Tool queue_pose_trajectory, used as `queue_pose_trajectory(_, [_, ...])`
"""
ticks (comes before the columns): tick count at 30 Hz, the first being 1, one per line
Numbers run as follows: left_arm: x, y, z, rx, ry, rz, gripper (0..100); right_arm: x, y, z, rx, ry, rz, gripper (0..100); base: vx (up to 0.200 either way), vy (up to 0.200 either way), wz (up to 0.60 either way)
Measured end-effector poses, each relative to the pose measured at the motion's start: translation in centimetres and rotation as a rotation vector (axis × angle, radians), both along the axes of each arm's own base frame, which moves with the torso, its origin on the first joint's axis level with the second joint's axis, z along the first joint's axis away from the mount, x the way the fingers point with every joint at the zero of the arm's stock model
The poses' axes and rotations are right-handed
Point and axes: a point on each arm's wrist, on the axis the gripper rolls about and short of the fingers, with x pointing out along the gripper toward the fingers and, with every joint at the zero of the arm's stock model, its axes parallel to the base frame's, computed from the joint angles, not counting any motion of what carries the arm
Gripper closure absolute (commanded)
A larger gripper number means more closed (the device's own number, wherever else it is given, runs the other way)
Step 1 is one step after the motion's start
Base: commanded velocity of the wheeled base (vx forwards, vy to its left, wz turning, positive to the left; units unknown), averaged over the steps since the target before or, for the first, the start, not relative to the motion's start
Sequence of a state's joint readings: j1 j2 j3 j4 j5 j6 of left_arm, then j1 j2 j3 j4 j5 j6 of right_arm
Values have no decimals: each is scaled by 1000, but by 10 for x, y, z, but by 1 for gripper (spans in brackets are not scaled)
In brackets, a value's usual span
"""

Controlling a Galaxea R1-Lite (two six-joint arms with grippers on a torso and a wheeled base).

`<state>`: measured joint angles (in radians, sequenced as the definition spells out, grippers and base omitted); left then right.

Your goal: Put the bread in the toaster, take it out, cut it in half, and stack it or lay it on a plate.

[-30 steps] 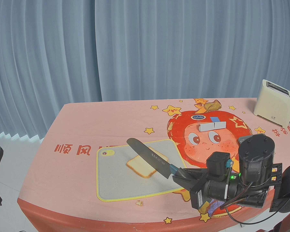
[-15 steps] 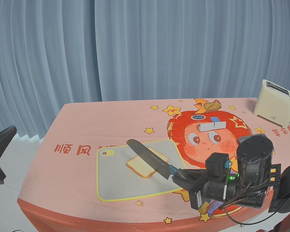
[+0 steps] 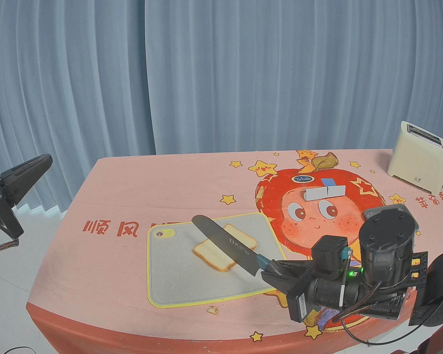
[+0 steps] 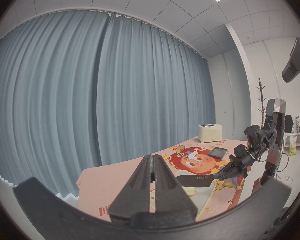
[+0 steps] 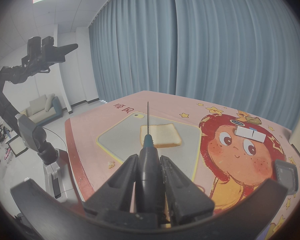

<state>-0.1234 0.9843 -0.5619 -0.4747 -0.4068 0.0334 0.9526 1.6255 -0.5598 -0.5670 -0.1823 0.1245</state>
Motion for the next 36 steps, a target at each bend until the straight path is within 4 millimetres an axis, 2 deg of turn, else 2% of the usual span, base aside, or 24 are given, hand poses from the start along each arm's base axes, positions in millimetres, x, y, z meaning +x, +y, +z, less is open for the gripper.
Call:
queue_pose_trajectory(8, [16,-10,5,-5,-21,-44,100,0,1,-3,-6,5,0,100,0,0,0])
queue_pose_trajectory(27, [47,-15,7,-88,-59,-42,100,0,2,-5,-10,5,-7,100,0,0,0])
queue_pose_trajectory(36, [64,-25,-13,-94,9,-41,100,0,2,-7,-15,8,-7,100,0,0,0])
